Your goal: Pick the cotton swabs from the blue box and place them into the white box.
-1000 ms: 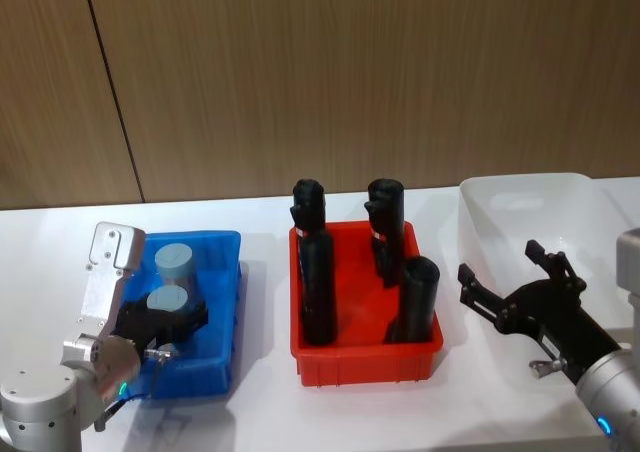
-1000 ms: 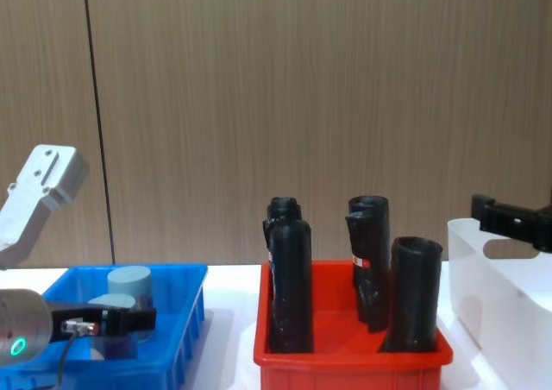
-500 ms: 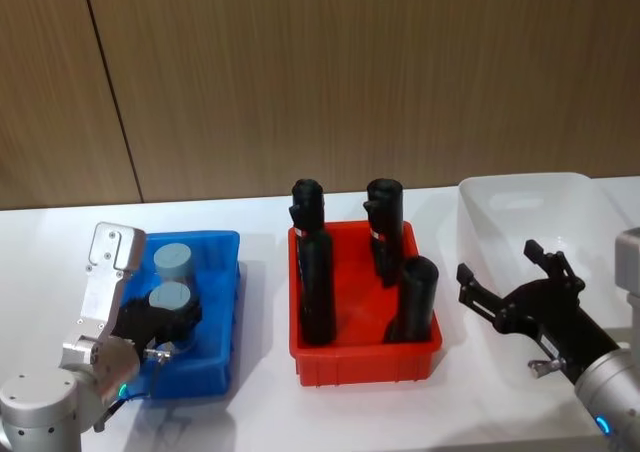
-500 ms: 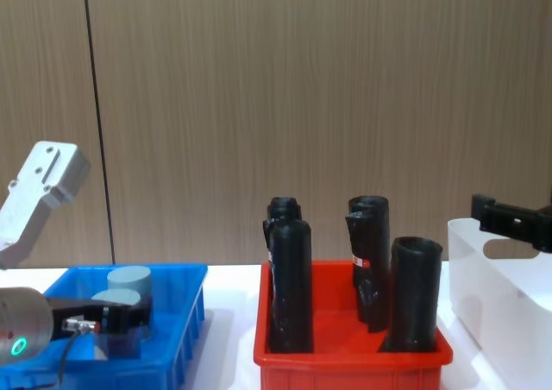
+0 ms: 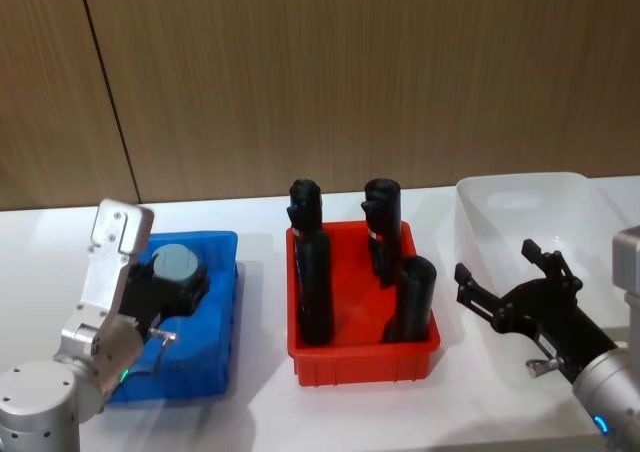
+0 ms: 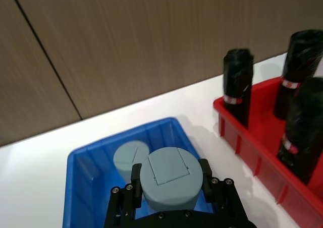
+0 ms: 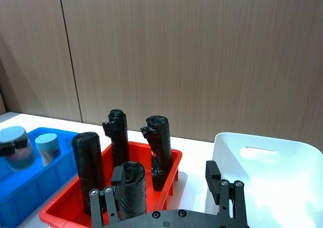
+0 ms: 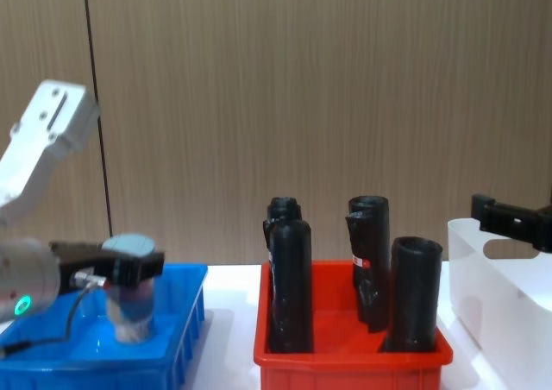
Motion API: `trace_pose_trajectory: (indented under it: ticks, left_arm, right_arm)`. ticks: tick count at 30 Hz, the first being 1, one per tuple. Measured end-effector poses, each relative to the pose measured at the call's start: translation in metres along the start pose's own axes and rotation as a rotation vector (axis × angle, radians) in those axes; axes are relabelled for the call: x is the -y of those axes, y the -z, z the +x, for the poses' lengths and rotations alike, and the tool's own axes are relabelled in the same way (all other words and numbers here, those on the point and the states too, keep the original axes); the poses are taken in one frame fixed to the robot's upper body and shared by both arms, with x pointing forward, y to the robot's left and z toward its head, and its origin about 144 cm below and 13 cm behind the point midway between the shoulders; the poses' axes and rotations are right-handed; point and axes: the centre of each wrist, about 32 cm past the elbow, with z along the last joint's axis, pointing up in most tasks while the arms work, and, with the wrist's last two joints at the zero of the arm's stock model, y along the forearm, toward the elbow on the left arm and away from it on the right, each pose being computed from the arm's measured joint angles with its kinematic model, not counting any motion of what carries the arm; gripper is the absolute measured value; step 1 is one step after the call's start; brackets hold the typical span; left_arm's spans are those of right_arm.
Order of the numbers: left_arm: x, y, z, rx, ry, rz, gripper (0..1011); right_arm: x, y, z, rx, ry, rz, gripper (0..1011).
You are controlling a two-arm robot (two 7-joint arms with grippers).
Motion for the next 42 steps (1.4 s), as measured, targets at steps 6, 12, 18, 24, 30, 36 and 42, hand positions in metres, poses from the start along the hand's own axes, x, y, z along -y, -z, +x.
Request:
trace_pose_trajectory:
  ticks: [6,12,18,24,30,36,42]
  left_arm:
    - [-0.013,-0.021,-0.012,0.067,0.04,-0.064,669]
    - [-0.023,-0.037,-0.021,0.116,0.095,-0.107,669]
    - [-0.034,-0.053,-0.029,0.149,0.178,-0.151,669]
    - [-0.037,-0.06,-0.031,0.152,0.252,-0.171,669]
    - [-0.039,-0.063,-0.029,0.133,0.35,-0.192,669]
    - [-0.038,-0.063,-0.023,0.103,0.461,-0.209,669]
    - [-0.036,-0.059,-0.014,0.08,0.55,-0.215,669]
  right_arm:
    - [0.0,0.0,0.0,0.0,0.0,0.0,1001]
    - [0.0,0.0,0.0,0.0,0.0,0.0,1001]
    - [0.0,0.0,0.0,0.0,0.0,0.0,1001]
    - [0.0,0.0,0.0,0.0,0.0,0.0,1001]
    - [0.0,0.0,0.0,0.0,0.0,0.0,1002]
    - [0.0,0.0,0.0,0.0,0.0,0.0,1001]
    - [0.0,0.0,0.0,0.0,0.0,0.0,1001]
